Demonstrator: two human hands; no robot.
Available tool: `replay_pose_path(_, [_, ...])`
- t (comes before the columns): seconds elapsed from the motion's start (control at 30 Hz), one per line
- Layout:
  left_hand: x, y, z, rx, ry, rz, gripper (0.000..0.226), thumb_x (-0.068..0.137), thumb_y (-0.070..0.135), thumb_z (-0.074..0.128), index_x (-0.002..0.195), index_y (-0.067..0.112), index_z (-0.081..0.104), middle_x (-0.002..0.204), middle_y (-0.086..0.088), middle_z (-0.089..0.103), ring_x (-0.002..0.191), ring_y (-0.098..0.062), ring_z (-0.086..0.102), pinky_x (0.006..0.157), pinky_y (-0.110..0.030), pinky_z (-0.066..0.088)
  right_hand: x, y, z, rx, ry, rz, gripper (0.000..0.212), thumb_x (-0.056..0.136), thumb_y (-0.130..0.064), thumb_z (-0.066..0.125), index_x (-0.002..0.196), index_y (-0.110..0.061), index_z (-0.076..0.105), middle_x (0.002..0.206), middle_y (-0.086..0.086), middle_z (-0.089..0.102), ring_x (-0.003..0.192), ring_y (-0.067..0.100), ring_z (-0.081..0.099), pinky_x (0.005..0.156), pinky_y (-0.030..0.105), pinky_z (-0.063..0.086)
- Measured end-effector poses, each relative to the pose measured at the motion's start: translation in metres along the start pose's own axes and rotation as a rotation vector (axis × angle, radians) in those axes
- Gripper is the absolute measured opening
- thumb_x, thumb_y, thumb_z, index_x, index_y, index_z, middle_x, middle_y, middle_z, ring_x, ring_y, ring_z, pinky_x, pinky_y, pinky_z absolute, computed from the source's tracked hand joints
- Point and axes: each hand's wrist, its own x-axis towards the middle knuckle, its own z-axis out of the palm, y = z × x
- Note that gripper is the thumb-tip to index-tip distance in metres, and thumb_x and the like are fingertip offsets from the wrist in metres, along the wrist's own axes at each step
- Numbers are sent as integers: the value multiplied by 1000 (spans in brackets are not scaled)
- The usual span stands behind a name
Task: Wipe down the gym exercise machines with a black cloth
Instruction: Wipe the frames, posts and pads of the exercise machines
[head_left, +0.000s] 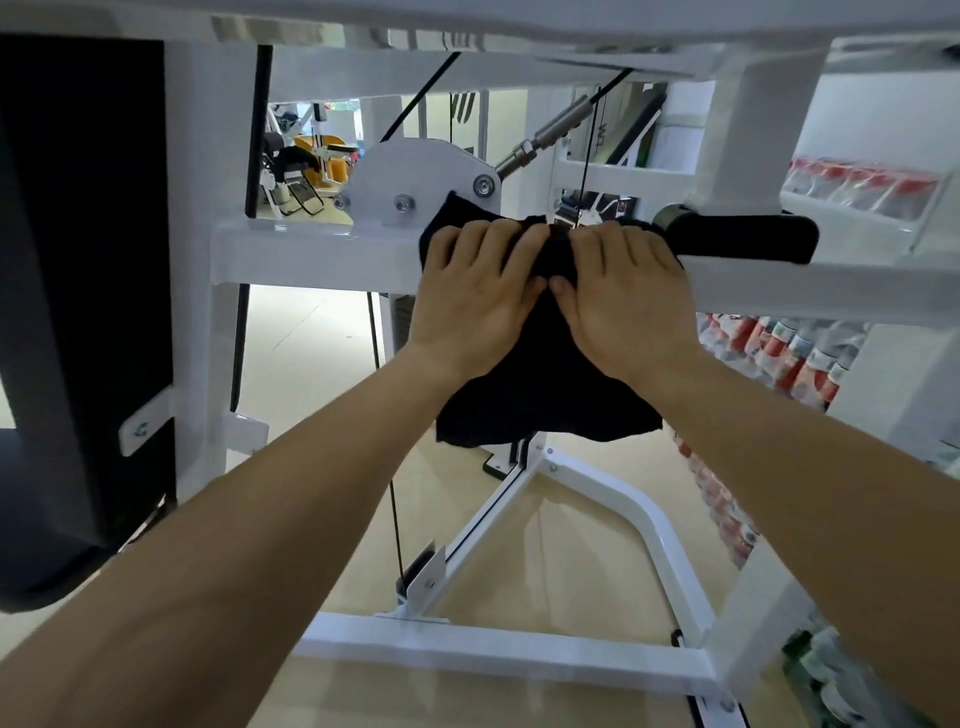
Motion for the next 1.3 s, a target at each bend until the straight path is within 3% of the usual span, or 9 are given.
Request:
replay_pose_path(0.23, [-26,-71,-13,5,75,-13,38,102,39,44,123,12,60,117,-8,62,102,-27,51,92,-39,35,15,-53,15,5,99,-15,48,104,-41,32,122,-3,55,113,17,61,98,36,56,91,47,40])
replay_pose_path(0.5, [-63,-175,-39,99,-93,-104,44,101,41,40,130,8,50,122,-14,59,111,-33,53,100,-41,31,61,-167,26,70,122,-89,45,100,-38,39,127,-4,52,114,13,60,99,32,56,93,43,38])
replay_pose_path(0.6, [-65,-181,-41,124,-103,-79,41,100,33,40,128,5,50,122,-15,60,112,-32,53,101,-42,32,72,-191,27,96,139,-98,39,99,-31,40,125,-6,53,108,11,60,96,29,55,92,42,40])
replay_pose_path(0.77, [-63,-154,-37,127,-55,-171,42,101,33,39,131,7,51,128,-12,58,117,-31,51,104,-46,33,67,-169,25,142,124,-159,38,99,-31,44,128,-8,54,113,10,61,98,29,56,93,41,41])
replay_pose_path(1.03, [-39,-65,-11,19,27,-111,44,100,37,47,136,12,55,133,-11,57,122,-34,48,110,-50,31,19,-54,14,85,143,-88,42,103,-38,42,125,-4,56,117,16,62,101,35,56,90,44,39])
replay_pose_path(1.17, [-43,-86,-20,-36,6,-11,43,101,35,47,137,12,55,134,-9,57,123,-29,50,109,-42,33,21,-72,18,75,139,-36,44,103,-38,38,126,-3,53,118,17,60,103,36,54,93,46,38])
replay_pose_path(1.3, [-57,-139,-39,7,-63,-96,41,103,36,43,135,13,52,132,-7,58,122,-27,51,108,-40,32,43,-124,23,144,112,-65,45,101,-37,41,130,-4,50,122,15,59,107,35,54,98,45,35])
